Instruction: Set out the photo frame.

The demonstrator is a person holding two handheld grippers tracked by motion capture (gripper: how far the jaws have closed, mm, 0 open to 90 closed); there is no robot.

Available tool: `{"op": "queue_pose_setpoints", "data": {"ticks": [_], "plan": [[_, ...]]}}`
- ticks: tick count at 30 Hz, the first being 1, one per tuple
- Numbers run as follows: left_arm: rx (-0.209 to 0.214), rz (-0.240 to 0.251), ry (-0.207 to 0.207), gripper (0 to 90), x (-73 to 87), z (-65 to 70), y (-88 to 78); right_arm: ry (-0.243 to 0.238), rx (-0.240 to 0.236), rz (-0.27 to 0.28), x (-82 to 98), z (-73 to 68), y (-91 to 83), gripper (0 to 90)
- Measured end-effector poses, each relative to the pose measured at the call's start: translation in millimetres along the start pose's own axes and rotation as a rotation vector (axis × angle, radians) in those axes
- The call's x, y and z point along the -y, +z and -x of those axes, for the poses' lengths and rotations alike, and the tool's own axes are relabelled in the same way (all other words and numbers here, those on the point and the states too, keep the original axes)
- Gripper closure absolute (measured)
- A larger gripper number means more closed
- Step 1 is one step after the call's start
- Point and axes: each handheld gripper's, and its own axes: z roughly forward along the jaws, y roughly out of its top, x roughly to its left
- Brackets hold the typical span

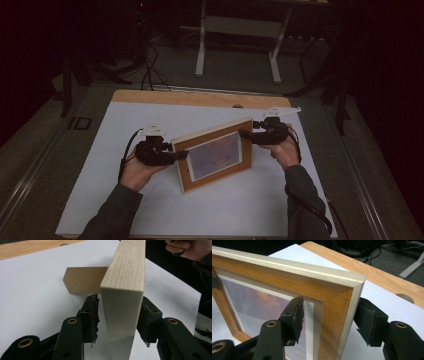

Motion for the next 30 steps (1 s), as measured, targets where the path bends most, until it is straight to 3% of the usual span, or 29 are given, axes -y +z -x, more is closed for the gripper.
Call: {"op": "queue_pose_setpoints", "data": {"ticks": [7, 18, 30], "plan": [[-0.017, -0.017, -0.010, 58.6, 4.2, 4.3, 2.9, -0.002, -0.021, 0.003, -0.4, 2.5, 1.9, 40.0], [-0.053, 0.003, -0.025, 65.6, 5.0, 7.5, 3.0, -0.012, -0.051, -0.009, -1.7, 2.7, 9.2, 35.1], [-0.064, 0.003, -0.025, 69.0, 4.5, 9.9, 4.9, -0.014, -0.063, -0.021, -2.3, 3.4, 14.6, 33.1]]}}
